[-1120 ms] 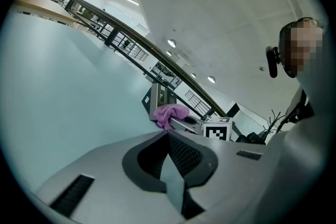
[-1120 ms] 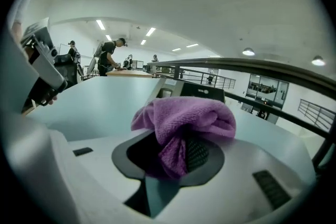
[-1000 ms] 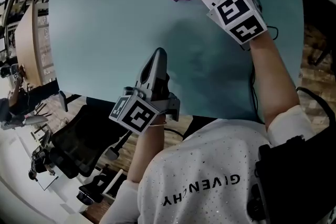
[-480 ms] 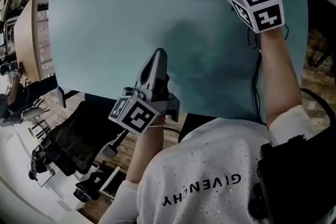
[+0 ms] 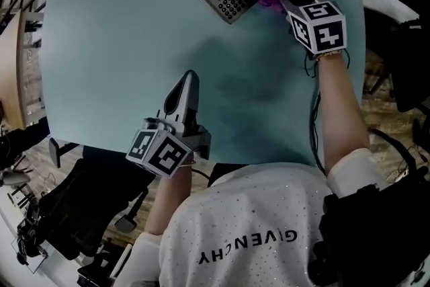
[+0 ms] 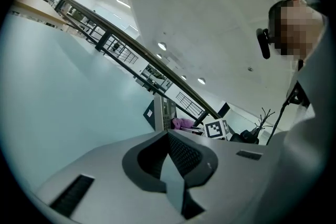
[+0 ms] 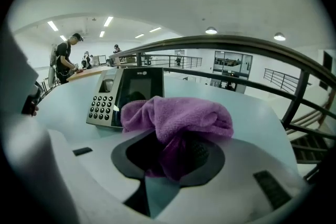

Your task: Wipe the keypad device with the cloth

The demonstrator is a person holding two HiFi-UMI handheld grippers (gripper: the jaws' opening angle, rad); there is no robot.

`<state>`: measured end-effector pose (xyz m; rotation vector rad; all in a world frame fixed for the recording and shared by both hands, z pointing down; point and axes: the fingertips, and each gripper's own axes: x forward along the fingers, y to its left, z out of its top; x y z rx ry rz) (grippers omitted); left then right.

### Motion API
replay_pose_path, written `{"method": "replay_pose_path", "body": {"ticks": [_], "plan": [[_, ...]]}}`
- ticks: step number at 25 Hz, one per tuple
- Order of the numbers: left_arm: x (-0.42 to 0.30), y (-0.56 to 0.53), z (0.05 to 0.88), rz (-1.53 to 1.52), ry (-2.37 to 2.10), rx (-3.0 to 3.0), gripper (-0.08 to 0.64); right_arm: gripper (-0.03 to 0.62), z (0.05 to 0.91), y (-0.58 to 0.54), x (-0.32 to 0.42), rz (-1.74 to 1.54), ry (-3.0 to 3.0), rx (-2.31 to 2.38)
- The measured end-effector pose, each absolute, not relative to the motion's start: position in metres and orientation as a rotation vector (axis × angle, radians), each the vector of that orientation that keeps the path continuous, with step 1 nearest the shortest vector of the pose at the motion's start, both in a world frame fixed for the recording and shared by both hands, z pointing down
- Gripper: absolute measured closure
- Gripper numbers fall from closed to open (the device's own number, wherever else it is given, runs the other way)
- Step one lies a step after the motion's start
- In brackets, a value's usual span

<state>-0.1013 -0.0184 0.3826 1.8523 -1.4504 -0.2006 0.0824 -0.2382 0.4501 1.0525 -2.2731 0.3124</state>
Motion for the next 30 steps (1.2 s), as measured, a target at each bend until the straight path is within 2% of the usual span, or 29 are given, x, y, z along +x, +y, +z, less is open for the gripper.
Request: {"method": "replay_pose_path", "body": {"ticks": [5,9,15,21,26,30], "plan": [[-0.142,-0.034,0.381,-0.187,-1.402,1.914,0.548,0.468,0.442,-0.239,0.090,0.429,-2.152,1.232],[-0.176,-0.042,0.390,-0.163,-1.404,1.893,0.548,0.469,0.409,-0.213,0.054,0.434,-2.227,1.261],[-0.159,-0.056,0.379,-0.116,-1.277,1.998,0.548,0.469,0.384,-0.200,0.010,0.289,-2.354,1.164],[-0.155,-0.053,0.377,-0.124,-1.299,1.968,0.548,0.471,0.346,-0.155,-0.067,0.193,-2.647,0.771],[-0.160,-0.047,0.373,-0.122,-1.323,1.945,0.548,0.471,0.370,-0.134,-0.119,0.281,-2.617,0.619],[-0.166,-0.042,0.362,-0.120,-1.347,1.955,0.548,0.471,0.399,-0.141,-0.130,0.448,-2.538,0.676]]}}
